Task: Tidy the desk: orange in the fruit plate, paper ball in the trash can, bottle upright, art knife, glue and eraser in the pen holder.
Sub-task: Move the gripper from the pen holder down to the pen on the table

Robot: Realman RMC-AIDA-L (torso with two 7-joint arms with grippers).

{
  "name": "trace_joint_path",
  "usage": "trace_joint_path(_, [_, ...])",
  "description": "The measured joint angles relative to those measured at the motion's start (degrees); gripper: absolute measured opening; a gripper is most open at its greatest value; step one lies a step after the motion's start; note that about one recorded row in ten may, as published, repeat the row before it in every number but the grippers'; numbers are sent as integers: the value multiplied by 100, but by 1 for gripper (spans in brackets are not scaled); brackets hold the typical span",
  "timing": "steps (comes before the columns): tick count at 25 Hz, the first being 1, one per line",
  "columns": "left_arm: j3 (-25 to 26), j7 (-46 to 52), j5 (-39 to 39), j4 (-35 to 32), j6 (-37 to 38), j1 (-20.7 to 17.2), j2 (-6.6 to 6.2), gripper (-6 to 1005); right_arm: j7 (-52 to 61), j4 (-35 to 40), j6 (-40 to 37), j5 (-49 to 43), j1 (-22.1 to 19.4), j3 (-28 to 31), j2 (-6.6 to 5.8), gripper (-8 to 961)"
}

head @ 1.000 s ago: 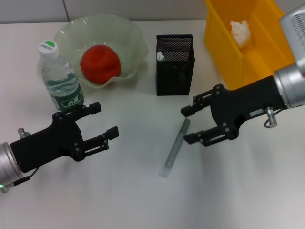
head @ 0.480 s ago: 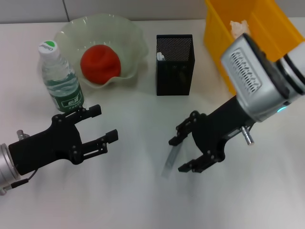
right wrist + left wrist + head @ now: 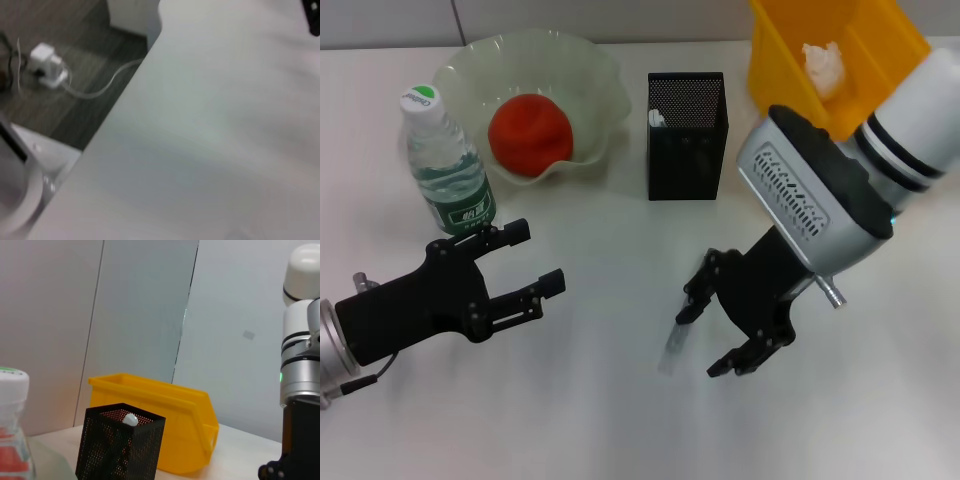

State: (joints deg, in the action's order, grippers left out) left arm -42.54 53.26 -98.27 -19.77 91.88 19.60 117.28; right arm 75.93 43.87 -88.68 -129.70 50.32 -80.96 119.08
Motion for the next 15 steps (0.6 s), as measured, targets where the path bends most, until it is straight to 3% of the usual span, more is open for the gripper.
trace_joint_path(15, [-65, -7, -159, -28, 85, -14, -74, 800, 7, 105, 763, -155, 574, -845, 75, 631])
